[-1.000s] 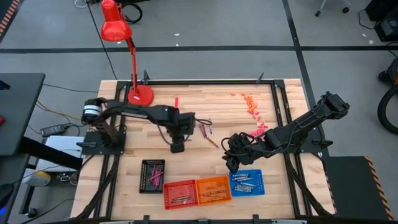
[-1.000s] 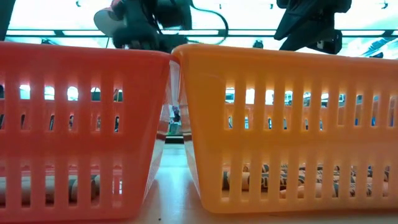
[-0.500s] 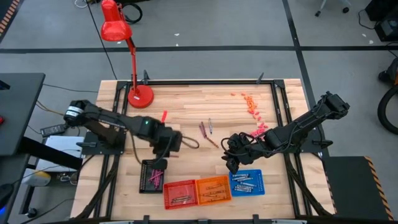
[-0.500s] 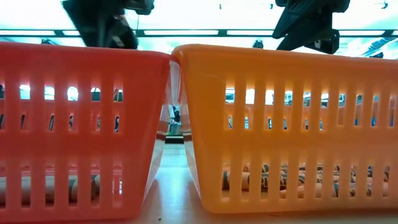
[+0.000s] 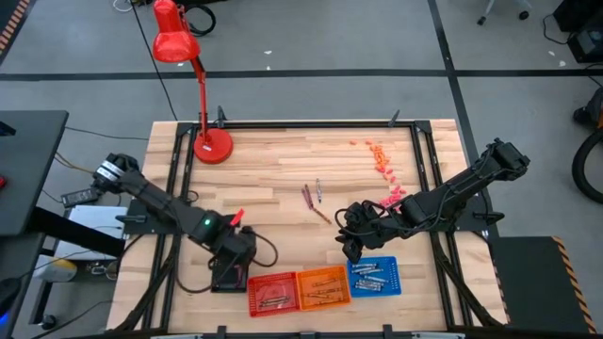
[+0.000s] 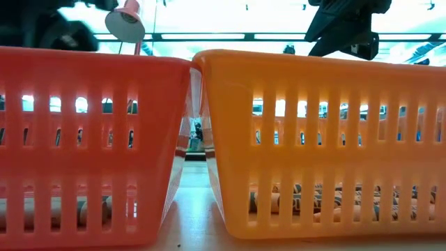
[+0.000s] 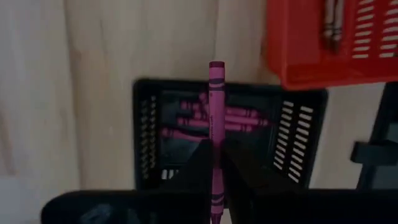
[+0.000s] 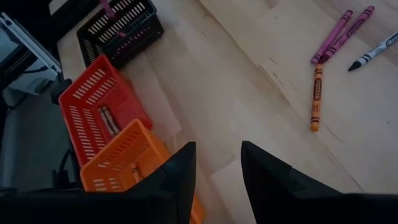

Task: Sort crayons
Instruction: Put the violet crayon into the black bin

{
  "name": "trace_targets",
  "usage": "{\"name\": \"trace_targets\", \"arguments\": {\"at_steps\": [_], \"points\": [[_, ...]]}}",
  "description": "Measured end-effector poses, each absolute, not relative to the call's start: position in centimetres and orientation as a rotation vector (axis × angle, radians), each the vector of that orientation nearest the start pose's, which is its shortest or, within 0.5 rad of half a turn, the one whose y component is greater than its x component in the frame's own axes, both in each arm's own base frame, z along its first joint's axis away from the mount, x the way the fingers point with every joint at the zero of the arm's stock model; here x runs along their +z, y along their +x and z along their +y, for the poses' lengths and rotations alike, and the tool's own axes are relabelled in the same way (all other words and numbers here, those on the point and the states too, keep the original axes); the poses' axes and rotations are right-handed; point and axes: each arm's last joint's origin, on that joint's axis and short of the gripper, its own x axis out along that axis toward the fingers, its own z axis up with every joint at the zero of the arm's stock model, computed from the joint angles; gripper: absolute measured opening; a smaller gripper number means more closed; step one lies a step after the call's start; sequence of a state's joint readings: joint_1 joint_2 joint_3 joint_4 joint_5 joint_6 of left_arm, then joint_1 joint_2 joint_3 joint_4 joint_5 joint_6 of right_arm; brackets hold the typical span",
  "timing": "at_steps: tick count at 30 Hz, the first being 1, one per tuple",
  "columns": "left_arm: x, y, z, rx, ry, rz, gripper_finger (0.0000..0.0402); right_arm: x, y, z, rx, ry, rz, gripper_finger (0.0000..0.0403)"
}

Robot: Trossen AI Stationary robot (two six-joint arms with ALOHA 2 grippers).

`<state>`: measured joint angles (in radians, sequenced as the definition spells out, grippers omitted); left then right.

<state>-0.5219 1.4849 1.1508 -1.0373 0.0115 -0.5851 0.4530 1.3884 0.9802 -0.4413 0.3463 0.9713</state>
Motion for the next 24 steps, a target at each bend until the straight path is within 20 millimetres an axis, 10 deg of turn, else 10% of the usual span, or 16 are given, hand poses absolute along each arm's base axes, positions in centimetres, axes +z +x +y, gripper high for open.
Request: {"name": "trace_targets", "arguments": {"at_steps": [13, 24], "points": [[21.1, 18.3, -12.7, 0.301, -0.59, 1.294, 0.0028, 25.0, 25.9, 11.5, -0.271, 0.58, 0.749, 0.0132], [19.9, 17.9, -12.5, 0.513, -0.889, 1.242, 0.0028, 25.0, 26.0, 11.5, -0.266, 0.571, 0.746, 0.0132]]}}
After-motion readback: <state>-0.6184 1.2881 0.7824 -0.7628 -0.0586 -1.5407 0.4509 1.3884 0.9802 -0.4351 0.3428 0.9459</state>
